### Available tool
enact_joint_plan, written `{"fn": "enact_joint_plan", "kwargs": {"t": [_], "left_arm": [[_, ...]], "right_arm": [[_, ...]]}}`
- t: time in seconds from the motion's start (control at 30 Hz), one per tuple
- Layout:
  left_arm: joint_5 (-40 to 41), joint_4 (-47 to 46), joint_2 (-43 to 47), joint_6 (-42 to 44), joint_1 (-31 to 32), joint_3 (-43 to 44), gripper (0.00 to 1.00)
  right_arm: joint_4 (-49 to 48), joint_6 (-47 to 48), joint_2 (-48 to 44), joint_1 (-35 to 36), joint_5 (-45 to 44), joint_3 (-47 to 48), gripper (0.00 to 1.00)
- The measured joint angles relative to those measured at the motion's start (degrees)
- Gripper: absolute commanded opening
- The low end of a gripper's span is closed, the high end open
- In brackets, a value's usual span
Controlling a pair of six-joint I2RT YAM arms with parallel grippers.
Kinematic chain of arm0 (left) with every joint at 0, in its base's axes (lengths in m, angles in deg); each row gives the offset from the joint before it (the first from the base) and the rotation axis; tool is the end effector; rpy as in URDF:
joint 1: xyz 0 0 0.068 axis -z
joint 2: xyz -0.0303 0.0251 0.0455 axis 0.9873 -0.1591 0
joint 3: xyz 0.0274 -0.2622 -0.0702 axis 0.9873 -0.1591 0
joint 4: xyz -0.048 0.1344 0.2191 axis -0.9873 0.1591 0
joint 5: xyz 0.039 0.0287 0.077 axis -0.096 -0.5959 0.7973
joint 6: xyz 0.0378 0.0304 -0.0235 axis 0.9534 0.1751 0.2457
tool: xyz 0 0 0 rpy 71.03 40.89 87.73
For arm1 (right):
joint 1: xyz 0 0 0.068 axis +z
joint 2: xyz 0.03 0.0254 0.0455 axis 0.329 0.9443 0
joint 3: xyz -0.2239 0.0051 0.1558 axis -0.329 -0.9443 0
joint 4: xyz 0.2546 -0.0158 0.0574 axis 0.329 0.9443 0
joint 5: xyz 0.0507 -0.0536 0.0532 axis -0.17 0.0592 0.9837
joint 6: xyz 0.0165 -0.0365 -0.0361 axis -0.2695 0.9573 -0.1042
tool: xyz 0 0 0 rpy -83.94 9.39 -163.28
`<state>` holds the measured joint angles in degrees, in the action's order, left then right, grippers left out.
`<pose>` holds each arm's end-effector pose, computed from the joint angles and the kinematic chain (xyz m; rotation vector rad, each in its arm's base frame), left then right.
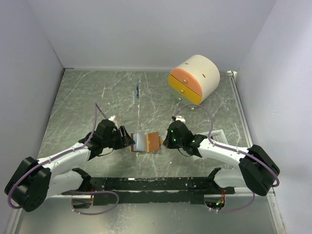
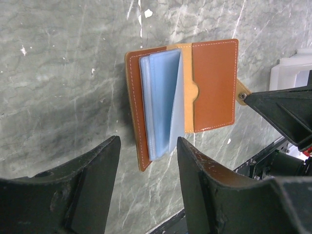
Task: Put the credit cards into the card holder
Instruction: Open the card holder at the center of the board.
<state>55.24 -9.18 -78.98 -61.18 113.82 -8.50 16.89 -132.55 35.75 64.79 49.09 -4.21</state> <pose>0.1716 -0.1192 0.1629 -0.2244 2.4519 -0.9027 0.1695 0.1680 0.1714 0.0029 2.4685 0.6061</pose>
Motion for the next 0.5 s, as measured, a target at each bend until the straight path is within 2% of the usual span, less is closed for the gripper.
{"fn": "enact_joint_plan", "kwargs": {"t": [0.37,0.5], "left_arm": [[-0.20,-0.72,0.57,0.42,-1.40,-0.35,0.59],[-1.36,-0.98,0.00,0.50,-4.17,-0.44,0.59]], "right_arm": [[0.02,0.02,0.00,0.00,-0.31,-0.44,0.00],[0.00,0.02,0.00,0.00,-0.28,-0.59,0.00]]}}
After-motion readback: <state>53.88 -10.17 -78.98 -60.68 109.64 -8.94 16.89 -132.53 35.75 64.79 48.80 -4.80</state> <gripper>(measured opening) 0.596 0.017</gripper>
